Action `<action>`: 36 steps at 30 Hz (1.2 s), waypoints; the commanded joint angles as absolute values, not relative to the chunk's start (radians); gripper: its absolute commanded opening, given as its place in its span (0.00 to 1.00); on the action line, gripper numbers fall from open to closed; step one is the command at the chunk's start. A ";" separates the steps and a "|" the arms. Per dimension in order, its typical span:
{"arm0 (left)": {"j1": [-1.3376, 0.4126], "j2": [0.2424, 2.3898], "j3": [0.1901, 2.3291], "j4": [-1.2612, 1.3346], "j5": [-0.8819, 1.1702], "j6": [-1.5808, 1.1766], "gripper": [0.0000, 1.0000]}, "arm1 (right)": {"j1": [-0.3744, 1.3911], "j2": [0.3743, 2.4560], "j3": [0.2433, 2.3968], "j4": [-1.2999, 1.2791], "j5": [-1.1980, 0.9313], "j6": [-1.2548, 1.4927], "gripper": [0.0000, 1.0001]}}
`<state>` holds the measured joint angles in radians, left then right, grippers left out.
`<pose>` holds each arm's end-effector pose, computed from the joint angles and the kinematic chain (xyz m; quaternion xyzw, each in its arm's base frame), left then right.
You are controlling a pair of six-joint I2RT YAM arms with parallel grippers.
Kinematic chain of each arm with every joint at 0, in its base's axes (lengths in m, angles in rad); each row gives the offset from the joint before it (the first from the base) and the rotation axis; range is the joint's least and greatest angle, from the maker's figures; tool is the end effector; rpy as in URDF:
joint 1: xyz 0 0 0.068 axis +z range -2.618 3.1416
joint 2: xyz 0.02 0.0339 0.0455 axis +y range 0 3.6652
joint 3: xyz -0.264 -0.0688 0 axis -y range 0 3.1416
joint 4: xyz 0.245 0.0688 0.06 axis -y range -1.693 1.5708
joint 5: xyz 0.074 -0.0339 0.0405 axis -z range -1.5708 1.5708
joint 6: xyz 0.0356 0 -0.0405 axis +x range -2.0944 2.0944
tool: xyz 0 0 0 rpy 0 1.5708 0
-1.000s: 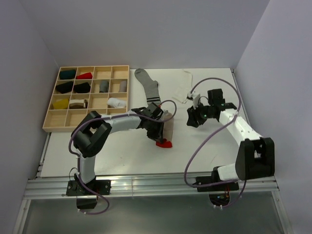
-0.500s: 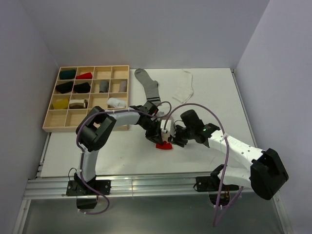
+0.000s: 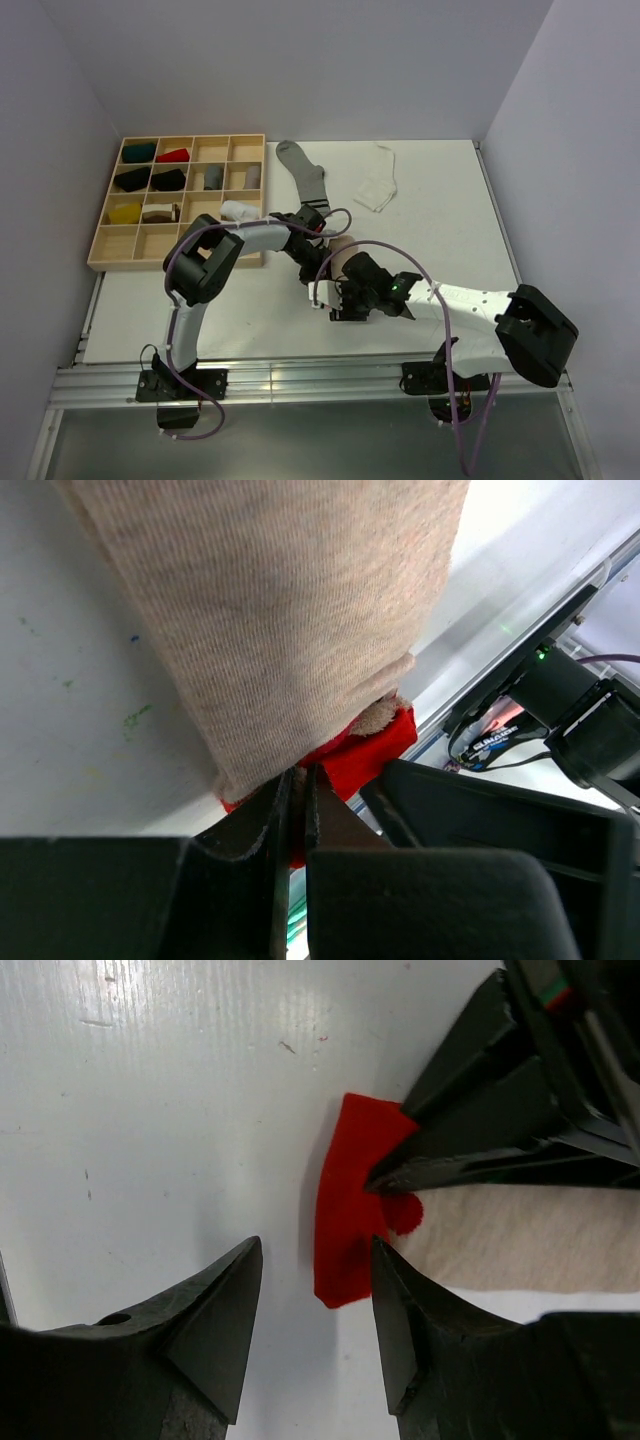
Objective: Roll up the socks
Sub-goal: Roll the sock at the center of the board.
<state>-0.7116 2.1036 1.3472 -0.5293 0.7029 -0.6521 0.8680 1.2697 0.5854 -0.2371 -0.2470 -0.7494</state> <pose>0.2894 -0.2799 0.1193 -0.0765 -0.9275 0.3486 0.1112 0.1453 0.1850 0.1708 -0.7075 0.6209 0.1353 0.3091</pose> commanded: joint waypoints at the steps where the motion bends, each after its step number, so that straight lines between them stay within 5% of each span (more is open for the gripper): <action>1: -0.707 2.129 1.384 -0.554 0.670 -0.643 0.00 | 0.891 1.296 0.575 -0.143 -0.193 -0.756 0.55; 8: -0.706 2.135 1.384 -0.549 0.687 -0.643 0.00 | 0.904 1.350 0.572 -0.075 -0.147 -0.753 0.54; 18: -0.700 2.111 1.326 -0.482 0.729 -0.682 0.08 | 0.890 1.411 0.643 -0.181 -0.201 -0.721 0.25; 25: -0.658 1.962 1.145 -0.128 0.700 -0.860 0.31 | 0.741 1.443 0.778 -0.438 -0.494 -0.765 0.23; 36: -0.627 1.711 0.823 0.389 0.384 -1.023 0.31 | 0.566 1.660 0.982 -0.808 -0.775 -0.885 0.22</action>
